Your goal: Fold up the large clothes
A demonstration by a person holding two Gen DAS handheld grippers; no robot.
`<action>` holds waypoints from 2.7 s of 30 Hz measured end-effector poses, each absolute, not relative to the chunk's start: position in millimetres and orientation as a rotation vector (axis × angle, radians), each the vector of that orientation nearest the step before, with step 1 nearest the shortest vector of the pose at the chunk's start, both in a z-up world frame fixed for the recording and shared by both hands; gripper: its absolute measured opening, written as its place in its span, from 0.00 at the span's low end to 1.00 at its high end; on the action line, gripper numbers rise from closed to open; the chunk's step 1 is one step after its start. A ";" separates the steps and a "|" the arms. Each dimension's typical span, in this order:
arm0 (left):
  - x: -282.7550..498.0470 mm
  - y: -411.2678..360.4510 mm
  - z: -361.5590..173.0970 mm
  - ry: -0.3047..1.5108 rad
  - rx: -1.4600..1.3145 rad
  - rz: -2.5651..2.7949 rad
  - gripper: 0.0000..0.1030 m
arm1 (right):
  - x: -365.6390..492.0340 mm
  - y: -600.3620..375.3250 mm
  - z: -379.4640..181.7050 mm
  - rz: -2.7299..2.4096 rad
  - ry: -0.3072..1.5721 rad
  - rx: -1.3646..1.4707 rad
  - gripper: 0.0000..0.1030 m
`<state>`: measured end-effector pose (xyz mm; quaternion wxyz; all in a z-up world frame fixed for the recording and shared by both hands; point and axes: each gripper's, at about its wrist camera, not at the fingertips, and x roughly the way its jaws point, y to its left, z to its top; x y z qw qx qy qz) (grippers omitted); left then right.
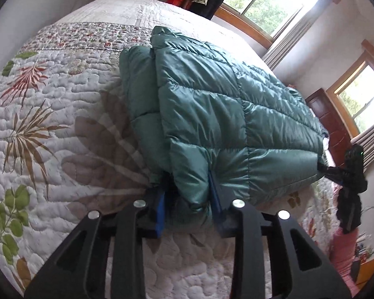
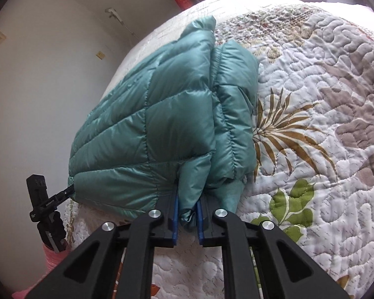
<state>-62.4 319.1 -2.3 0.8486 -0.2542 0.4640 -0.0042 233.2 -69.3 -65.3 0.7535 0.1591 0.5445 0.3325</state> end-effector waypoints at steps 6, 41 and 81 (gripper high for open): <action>-58.3 318.5 -6.9 0.983 -0.500 0.002 0.37 | 234.8 -67.5 -68.7 0.728 1.194 0.347 0.12; -18.2 378.9 -10.7 0.962 -0.742 -0.069 0.81 | 285.3 -97.2 -78.6 0.731 1.233 0.583 0.93; -158.0 288.1 17.3 0.999 -0.691 -0.228 0.43 | 137.8 -124.4 -29.6 0.875 1.149 0.487 0.35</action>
